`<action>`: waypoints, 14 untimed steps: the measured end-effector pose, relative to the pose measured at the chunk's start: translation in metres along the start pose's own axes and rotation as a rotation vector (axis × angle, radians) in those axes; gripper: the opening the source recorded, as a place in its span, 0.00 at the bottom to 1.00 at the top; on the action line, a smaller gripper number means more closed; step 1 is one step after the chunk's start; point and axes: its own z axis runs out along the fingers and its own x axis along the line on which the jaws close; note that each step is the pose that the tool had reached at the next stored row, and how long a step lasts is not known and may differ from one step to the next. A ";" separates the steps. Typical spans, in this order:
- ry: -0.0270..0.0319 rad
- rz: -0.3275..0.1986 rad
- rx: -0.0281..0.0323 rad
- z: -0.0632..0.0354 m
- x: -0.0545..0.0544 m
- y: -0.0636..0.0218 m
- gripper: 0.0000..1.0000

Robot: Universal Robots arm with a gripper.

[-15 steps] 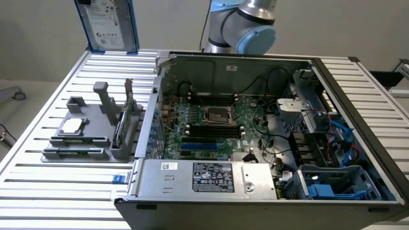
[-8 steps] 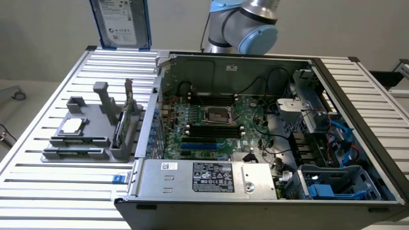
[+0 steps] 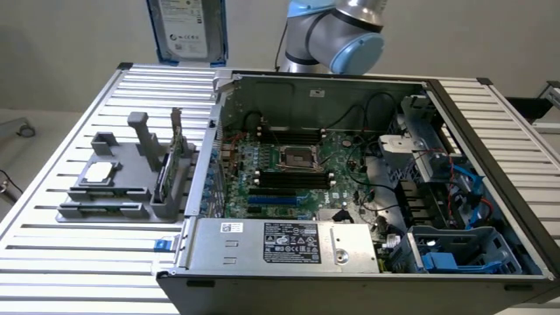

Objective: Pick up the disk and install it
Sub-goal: 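Pick up the disk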

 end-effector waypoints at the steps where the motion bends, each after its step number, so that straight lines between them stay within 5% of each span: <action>1: -0.0002 0.000 -0.0014 -0.0002 0.002 -0.0033 0.33; 6: -0.0010 0.000 -0.0079 -0.0011 0.010 -0.0205 0.33; 14: -0.0033 0.000 -0.0079 -0.0055 0.022 -0.0563 0.33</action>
